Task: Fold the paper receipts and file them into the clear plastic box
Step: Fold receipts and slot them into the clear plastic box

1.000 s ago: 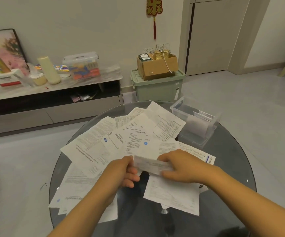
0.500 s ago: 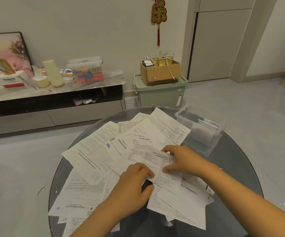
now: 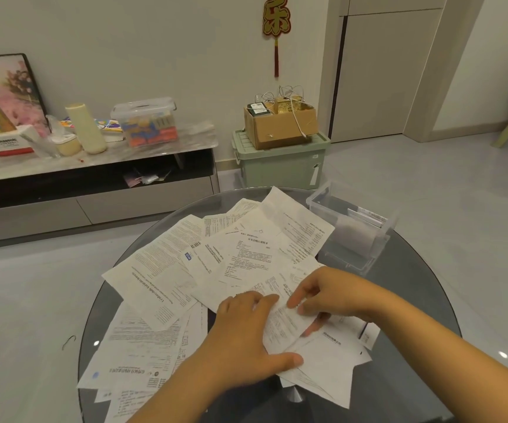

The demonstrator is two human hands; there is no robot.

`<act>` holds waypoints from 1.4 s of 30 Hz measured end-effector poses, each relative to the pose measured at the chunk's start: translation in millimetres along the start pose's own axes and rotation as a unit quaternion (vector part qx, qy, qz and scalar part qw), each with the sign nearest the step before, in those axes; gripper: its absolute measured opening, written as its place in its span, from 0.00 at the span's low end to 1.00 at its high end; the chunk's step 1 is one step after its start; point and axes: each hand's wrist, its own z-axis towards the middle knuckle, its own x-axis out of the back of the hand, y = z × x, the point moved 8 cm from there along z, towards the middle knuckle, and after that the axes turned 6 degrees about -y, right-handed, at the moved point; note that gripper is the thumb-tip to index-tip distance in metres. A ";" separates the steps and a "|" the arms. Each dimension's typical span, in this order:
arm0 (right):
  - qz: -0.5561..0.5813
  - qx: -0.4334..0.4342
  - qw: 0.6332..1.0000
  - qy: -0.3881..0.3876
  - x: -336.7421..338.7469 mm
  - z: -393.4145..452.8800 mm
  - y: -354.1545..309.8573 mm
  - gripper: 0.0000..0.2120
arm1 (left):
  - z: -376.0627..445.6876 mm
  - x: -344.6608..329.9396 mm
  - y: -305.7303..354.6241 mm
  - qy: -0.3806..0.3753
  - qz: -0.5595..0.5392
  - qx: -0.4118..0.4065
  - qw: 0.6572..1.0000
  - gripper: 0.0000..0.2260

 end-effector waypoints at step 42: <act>-0.261 0.121 0.948 0.138 1.9 18.3 -15.8 0.11 | 18.5 23.4 -25.5 0.119 -0.089 -0.041 0.988 0.09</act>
